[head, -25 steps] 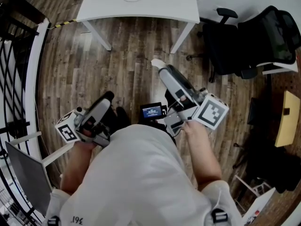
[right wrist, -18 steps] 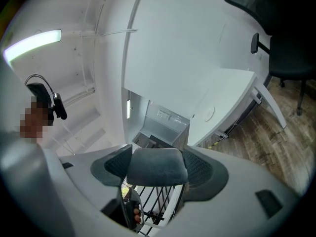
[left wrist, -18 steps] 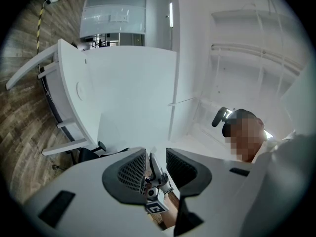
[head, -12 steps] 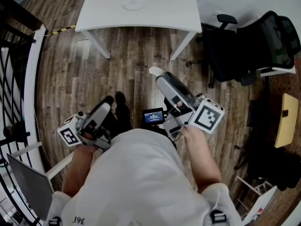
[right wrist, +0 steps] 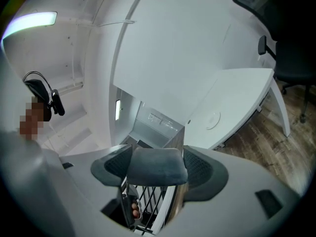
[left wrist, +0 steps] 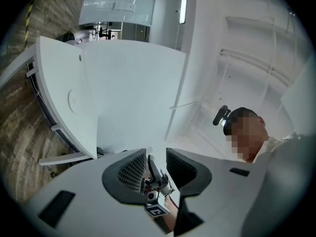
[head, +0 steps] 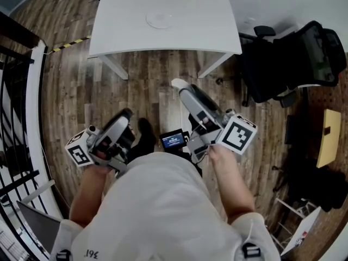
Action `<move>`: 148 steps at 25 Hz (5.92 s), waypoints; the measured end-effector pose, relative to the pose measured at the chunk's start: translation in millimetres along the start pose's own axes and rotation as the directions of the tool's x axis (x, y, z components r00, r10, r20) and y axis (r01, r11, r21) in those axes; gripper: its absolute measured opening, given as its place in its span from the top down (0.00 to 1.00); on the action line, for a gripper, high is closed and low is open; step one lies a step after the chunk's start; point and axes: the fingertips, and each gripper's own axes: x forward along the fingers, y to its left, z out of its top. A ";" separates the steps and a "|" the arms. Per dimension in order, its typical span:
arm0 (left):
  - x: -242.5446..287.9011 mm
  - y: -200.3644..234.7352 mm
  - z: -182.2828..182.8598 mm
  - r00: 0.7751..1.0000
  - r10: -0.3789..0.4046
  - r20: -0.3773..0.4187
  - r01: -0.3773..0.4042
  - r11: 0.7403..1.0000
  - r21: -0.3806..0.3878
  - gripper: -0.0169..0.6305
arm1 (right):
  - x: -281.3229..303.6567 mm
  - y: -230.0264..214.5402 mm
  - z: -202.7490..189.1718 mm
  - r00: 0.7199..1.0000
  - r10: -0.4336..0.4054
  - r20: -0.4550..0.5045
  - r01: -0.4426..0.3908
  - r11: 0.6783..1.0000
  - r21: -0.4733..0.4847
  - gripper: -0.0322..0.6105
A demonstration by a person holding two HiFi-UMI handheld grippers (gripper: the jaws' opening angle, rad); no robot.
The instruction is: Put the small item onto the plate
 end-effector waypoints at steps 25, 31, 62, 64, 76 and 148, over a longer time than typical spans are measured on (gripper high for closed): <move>55.5 92.7 136.4 0.999 -0.019 -0.049 0.017 0.999 -0.039 0.79 | 133.1 -71.0 79.2 0.993 -0.120 0.019 0.121 0.992 -0.034 0.46; 111.5 128.0 164.1 1.000 0.027 0.009 -0.027 1.000 -0.011 0.79 | 174.2 -106.7 135.0 0.995 -0.073 -0.066 0.071 0.997 -0.030 0.46; 170.7 231.3 224.4 0.986 0.168 -0.019 -0.169 0.985 -0.032 0.79 | 261.5 -216.7 169.2 0.952 -0.225 -0.209 0.198 0.969 -0.146 0.46; 163.6 236.9 224.7 0.983 0.178 -0.039 -0.179 0.983 -0.029 0.79 | 263.4 -220.6 163.4 0.946 -0.244 -0.213 0.213 0.964 -0.158 0.46; 153.5 265.1 226.1 0.974 0.206 -0.090 -0.212 0.975 -0.065 0.79 | 287.8 -251.7 141.6 0.902 -0.347 -0.258 0.279 0.923 -0.265 0.46; 144.9 364.5 201.4 0.869 0.457 -0.191 -0.478 0.875 -0.082 0.79 | 410.1 -407.1 111.5 0.603 -0.693 -0.395 0.103 0.559 -0.823 0.46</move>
